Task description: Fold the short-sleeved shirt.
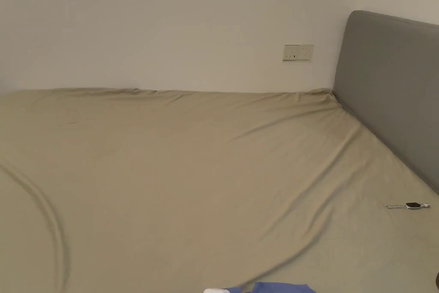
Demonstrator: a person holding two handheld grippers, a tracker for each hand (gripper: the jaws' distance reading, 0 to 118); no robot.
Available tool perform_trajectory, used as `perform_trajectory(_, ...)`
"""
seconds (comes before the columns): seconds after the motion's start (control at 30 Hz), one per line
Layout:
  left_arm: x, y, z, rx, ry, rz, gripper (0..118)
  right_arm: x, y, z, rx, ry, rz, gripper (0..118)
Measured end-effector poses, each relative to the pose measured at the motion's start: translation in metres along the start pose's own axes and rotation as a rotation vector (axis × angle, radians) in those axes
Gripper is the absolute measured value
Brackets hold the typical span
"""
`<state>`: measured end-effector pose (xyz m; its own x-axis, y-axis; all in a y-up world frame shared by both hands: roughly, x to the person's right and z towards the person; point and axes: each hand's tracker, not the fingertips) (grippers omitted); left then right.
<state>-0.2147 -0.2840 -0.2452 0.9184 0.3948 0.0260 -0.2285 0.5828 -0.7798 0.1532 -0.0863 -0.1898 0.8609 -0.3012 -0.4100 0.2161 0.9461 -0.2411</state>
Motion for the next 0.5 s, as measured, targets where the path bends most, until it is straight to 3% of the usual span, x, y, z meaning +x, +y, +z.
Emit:
perform_trajectory(0.03,0.002,0.001,0.001,0.014,0.005,-0.015,0,-0.001,0.000,0.000,0.000,-0.006,0.007,2)
perform_trajectory(0.07,-0.003,0.009,0.004,0.107,0.053,-0.115,0,-0.001,0.001,0.001,0.000,-0.007,0.008,2)
perform_trajectory(0.2,-0.012,0.020,0.048,0.210,-0.011,-0.101,0,-0.003,0.002,-0.001,0.000,0.001,0.011,2)
perform_trajectory(0.4,-0.064,0.022,0.192,0.446,-0.098,-0.110,0,-0.014,-0.002,-0.012,-0.005,0.038,0.013,2)
perform_trajectory(0.5,-0.098,0.012,0.240,0.499,0.026,-0.104,0,-0.020,-0.007,-0.019,-0.010,0.065,0.004,2)
